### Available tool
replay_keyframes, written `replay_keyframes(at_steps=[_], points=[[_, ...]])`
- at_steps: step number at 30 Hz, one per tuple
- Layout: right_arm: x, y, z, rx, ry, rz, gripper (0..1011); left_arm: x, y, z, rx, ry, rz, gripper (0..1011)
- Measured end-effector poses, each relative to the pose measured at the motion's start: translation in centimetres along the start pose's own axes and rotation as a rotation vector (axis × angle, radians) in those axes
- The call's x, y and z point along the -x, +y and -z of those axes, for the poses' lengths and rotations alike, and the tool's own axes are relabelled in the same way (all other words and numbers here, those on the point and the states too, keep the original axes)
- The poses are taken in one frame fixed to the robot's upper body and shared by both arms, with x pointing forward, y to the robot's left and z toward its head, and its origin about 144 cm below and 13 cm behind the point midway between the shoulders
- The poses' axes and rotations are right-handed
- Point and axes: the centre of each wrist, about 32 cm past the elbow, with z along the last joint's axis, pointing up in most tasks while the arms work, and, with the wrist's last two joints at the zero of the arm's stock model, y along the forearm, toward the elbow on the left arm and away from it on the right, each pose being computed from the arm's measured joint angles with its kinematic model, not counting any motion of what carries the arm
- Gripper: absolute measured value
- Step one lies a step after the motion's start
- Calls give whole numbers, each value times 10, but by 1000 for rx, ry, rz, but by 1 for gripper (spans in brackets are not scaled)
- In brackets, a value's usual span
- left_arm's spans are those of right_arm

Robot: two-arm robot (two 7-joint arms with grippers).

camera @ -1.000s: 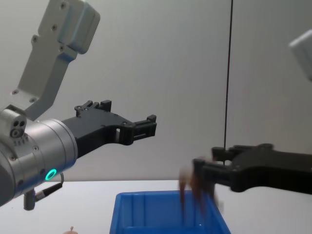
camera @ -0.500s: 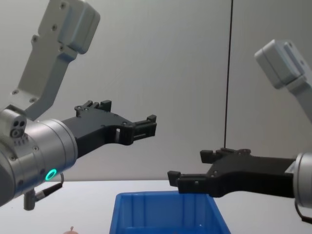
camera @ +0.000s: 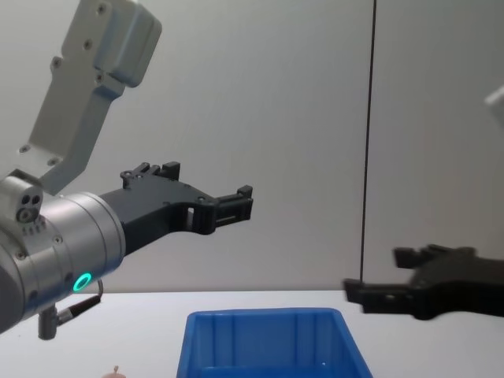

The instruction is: Pick up the two dolls from the table and place them into the box.

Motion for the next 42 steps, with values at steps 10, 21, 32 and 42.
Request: replay_keyframes(at_steps=[10, 21, 32, 42], points=[[-17, -25, 14, 34, 19, 55, 1001, 0, 0, 0, -4, 0, 1, 1001], [-25, -37, 20, 50, 27, 81, 1001, 3, 14, 1, -50, 4, -23, 1001], [-28, -42, 23, 56, 30, 92, 1001, 8, 44, 15, -138, 46, -85, 1001], [-29, -44, 23, 58, 31, 96, 1001, 11, 69, 36, -217, 92, -130, 1001]])
